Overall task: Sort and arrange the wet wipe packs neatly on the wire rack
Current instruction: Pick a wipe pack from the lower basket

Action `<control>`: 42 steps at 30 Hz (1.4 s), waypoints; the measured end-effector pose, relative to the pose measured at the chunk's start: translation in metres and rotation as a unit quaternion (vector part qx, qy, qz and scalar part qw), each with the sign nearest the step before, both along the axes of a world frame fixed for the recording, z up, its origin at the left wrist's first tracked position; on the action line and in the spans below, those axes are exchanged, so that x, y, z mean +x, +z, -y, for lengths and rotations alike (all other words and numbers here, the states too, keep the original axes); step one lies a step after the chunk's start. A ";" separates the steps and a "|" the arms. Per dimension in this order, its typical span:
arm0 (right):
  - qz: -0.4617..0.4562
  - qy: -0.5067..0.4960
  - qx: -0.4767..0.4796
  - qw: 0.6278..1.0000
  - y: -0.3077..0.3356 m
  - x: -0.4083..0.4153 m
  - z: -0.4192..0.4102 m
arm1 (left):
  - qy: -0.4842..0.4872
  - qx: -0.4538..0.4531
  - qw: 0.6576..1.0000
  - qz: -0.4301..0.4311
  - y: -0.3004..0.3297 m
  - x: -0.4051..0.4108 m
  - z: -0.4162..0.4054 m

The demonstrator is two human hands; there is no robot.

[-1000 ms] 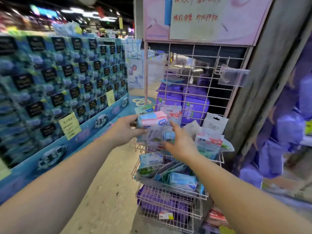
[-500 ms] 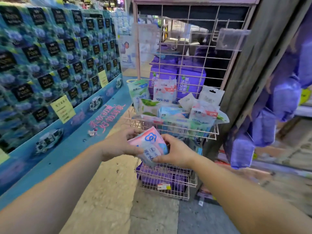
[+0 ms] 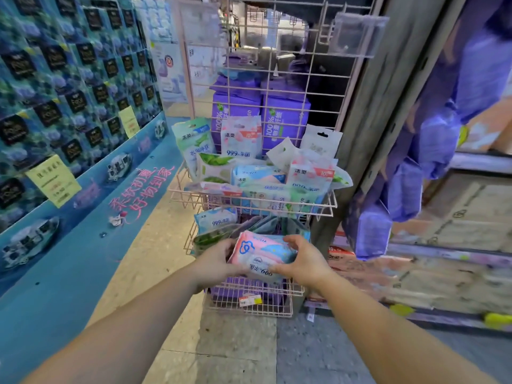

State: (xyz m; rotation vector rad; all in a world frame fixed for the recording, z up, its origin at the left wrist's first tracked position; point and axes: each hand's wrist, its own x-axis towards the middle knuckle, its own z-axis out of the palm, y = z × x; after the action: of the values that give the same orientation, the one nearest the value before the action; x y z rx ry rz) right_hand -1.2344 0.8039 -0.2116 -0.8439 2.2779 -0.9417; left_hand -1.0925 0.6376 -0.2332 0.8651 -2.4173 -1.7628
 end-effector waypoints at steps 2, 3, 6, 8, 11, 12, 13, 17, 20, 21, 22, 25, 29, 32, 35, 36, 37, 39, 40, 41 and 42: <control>0.010 -0.013 -0.008 1.000 -0.001 -0.019 -0.005 | 0.036 0.009 0.999 -0.005 -0.004 -0.010 -0.008; 0.015 -0.010 -0.006 1.000 -0.002 -0.028 -0.008 | 0.058 0.010 0.998 -0.007 -0.007 -0.016 -0.012; 0.015 0.012 0.011 1.000 -0.004 -0.052 -0.019 | 0.137 0.020 0.990 -0.018 -0.012 -0.031 -0.026; -0.005 0.028 0.027 0.999 -0.007 -0.067 -0.027 | 0.197 0.022 0.980 -0.023 -0.017 -0.039 -0.033; -0.061 0.074 0.068 0.993 -0.014 -0.086 -0.034 | 0.255 0.020 0.966 -0.026 -0.026 -0.046 -0.037; -0.075 0.081 0.079 0.991 -0.017 -0.091 -0.034 | 0.264 0.017 0.964 -0.025 -0.029 -0.049 -0.037; -0.076 0.086 0.086 0.990 -0.020 -0.094 -0.032 | 0.274 0.014 0.961 -0.025 -0.031 -0.053 -0.037; -0.062 0.092 0.095 0.989 -0.035 -0.093 -0.017 | 0.287 0.028 0.957 -0.039 -0.038 -0.068 -0.029; -0.028 0.072 0.104 0.992 -0.048 -0.087 -0.001 | 0.277 0.014 0.960 -0.046 -0.042 -0.076 -0.016; -0.025 0.067 0.108 0.992 -0.052 -0.085 0.003 | 0.271 0.010 0.961 -0.059 -0.041 -0.079 -0.016; -0.034 0.063 0.115 0.991 -0.056 -0.083 0.005 | 0.264 0.009 0.962 -0.073 -0.041 -0.081 -0.015; -0.098 -0.008 0.054 0.994 -0.062 -0.081 0.005 | 0.245 -0.009 0.966 -0.081 -0.046 -0.090 -0.010; -0.128 -0.195 -0.104 0.967 -0.056 -0.090 -0.003 | 0.222 -0.141 0.964 -0.029 -0.050 -0.101 -0.010; -0.126 -0.270 -0.168 0.940 -0.046 -0.095 -0.008 | 0.190 -0.233 0.953 -0.047 -0.047 -0.114 -0.016; -0.110 -0.303 -0.214 0.922 -0.041 -0.094 -0.013 | 0.167 -0.284 0.944 -0.033 -0.045 -0.126 -0.018; -0.104 -0.309 -0.227 0.918 -0.040 -0.093 -0.014 | 0.160 -0.290 0.943 -0.023 -0.046 -0.128 -0.018; -0.095 -0.314 -0.240 0.914 -0.039 -0.091 -0.015 | 0.152 -0.285 0.946 -0.019 -0.047 -0.128 -0.018; -0.066 -0.329 -0.266 0.904 -0.036 -0.088 -0.015 | 0.139 -0.254 0.957 -0.031 -0.048 -0.127 -0.019; -0.039 -0.336 -0.275 0.900 -0.036 -0.088 -0.014 | 0.146 -0.236 0.960 -0.042 -0.050 -0.125 -0.020; 0.004 -0.335 -0.287 0.898 -0.036 -0.088 -0.012 | 0.165 -0.209 0.962 -0.057 -0.049 -0.122 -0.020; 0.068 -0.323 -0.304 0.894 -0.037 -0.087 -0.009 | 0.191 -0.172 0.964 -0.072 -0.048 -0.119 -0.022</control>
State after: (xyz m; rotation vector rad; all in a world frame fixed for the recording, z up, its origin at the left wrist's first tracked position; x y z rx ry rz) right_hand -1.3212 0.8133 -0.2482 -0.1909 2.1760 -2.0089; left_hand -1.2118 0.6592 -0.2807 1.0274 -2.1831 -1.1840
